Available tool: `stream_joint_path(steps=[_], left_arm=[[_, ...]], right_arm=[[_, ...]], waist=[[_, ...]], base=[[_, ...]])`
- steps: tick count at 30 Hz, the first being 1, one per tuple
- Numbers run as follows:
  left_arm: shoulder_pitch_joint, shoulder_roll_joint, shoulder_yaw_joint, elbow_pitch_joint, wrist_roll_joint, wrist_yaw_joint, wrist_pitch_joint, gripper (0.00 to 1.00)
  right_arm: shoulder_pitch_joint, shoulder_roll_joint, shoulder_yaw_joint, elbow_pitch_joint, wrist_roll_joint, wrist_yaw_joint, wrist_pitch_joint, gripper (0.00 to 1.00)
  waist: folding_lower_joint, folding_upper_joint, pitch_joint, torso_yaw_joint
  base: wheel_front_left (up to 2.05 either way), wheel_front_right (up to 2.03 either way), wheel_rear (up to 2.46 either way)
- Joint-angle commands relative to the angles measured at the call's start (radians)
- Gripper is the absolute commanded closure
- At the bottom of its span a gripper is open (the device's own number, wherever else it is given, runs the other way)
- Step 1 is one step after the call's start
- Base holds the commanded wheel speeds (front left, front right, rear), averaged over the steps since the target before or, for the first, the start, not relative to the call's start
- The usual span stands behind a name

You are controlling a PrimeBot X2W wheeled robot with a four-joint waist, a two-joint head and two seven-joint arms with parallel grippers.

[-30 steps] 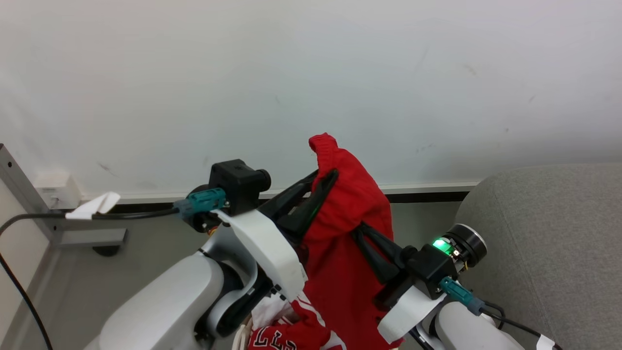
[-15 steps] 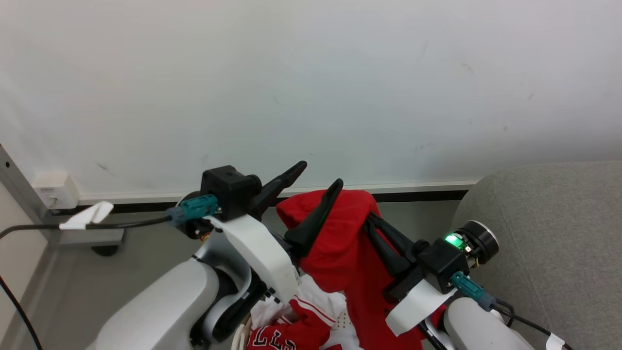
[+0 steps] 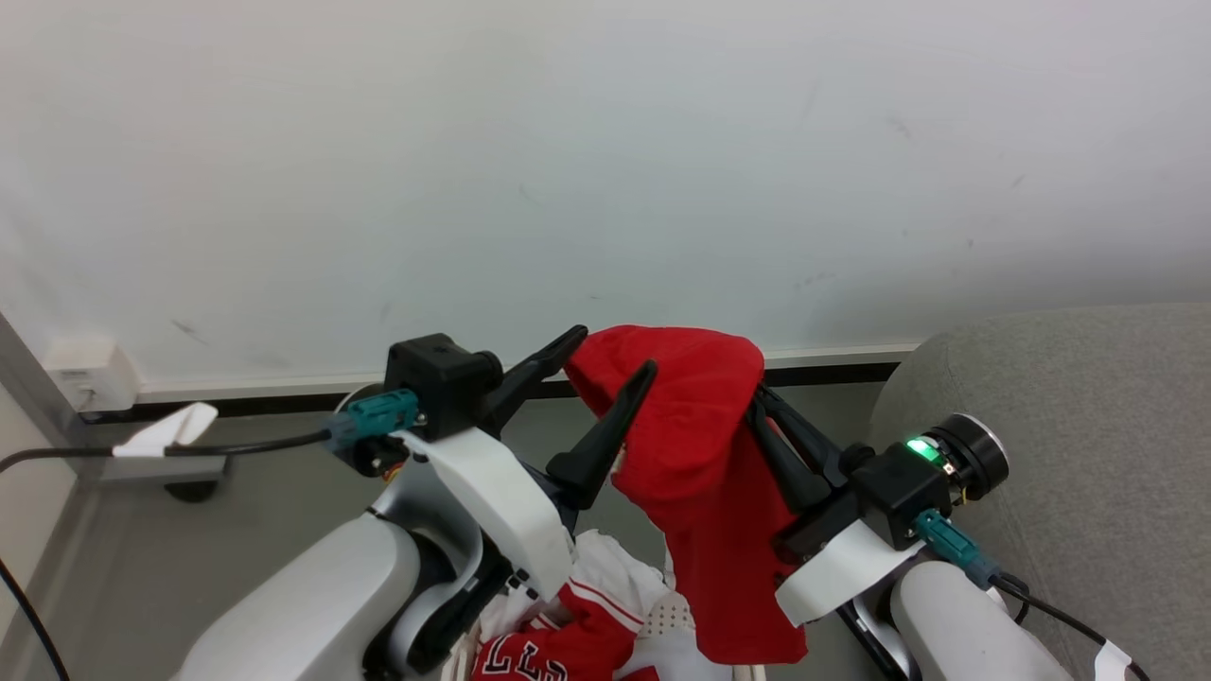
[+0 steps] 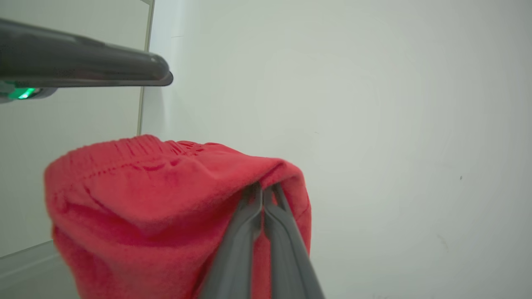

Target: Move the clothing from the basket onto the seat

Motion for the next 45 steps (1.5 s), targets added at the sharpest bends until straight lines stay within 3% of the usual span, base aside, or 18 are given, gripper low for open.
stream_joint_path(steps=[1,9,21,28,36,45], left_arm=[[0.011,0.007,0.002,-0.004,0.009,0.002,-0.007,0.0],[0.023,0.004,0.0,-0.015,-0.001,0.007,-0.014,0.0],[0.041,-0.026,-0.029,-0.011,0.011,0.0,-0.044,0.0],[0.043,-0.045,-0.049,-0.002,0.02,-0.008,-0.059,0.0],[0.03,-0.061,-0.071,0.011,0.038,-0.012,-0.073,0.0],[-0.08,-0.086,-0.08,0.019,0.083,-0.055,-0.085,0.0]], right_arm=[[-0.005,-0.002,-0.007,-0.007,-0.008,-0.002,0.0,1.0],[-0.001,-0.011,-0.038,-0.021,-0.004,-0.002,0.0,1.0],[-0.011,-0.084,-0.128,-0.07,-0.015,-0.002,0.0,1.0],[0.021,-0.133,-0.205,-0.112,-0.022,-0.002,0.0,1.0],[0.056,-0.159,-0.279,-0.155,-0.006,-0.002,0.0,1.0],[-0.061,-0.193,-0.426,-0.148,-0.01,-0.003,0.0,1.0]], waist=[[0.0,0.0,0.003,-0.01],[0.0,0.0,0.016,-0.076],[0.0,0.0,0.06,-0.252],[0.0,0.0,0.086,-0.318],[0.0,0.0,0.141,-0.335],[0.0,0.0,0.34,-0.253]], base=[[0.0,0.0,0.0],[0.0,0.0,0.0],[0.0,0.0,0.0],[0.0,0.0,0.0],[0.0,0.0,0.0],[0.0,0.0,0.0]])
